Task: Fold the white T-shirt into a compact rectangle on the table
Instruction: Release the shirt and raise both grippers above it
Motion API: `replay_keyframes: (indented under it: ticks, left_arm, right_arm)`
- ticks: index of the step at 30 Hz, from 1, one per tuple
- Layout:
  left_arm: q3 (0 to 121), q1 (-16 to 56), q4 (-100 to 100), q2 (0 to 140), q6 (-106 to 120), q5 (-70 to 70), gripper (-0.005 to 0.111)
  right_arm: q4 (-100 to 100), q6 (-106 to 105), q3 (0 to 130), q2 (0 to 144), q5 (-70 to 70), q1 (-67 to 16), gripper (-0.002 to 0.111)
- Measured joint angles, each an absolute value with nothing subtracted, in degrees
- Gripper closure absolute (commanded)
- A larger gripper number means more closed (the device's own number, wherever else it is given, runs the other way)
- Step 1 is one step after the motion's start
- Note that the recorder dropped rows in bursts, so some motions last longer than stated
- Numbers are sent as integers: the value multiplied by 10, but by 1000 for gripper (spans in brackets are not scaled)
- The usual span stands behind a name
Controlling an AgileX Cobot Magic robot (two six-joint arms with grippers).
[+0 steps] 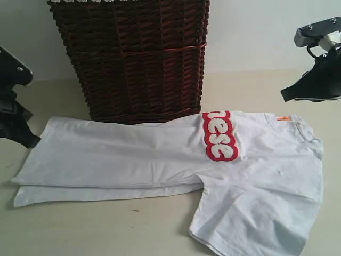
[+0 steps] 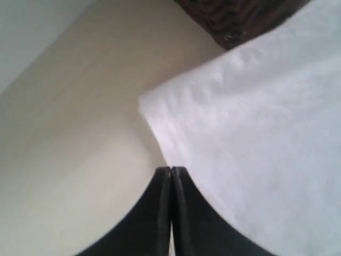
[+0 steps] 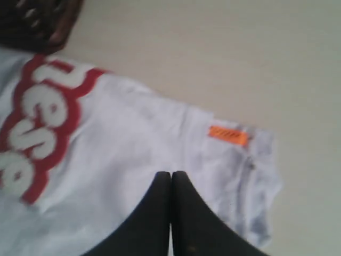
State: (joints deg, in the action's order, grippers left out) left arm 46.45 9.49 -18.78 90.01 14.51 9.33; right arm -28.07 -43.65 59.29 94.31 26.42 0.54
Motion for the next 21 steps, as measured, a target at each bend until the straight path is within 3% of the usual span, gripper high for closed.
replay_keyframes:
  ticks: [4, 9, 21]
  left_arm:
    - [500, 133, -73, 900, 236, 252, 107]
    - [509, 138, 102, 920, 384, 382, 107]
    - [513, 136, 138, 1048, 375, 275, 107]
  right_arm:
    - [-285, -435, 609, 943, 394, 5, 108]
    - [-285, -421, 588, 946, 438, 5, 108]
    - [-285, -409, 573, 947, 405, 5, 108]
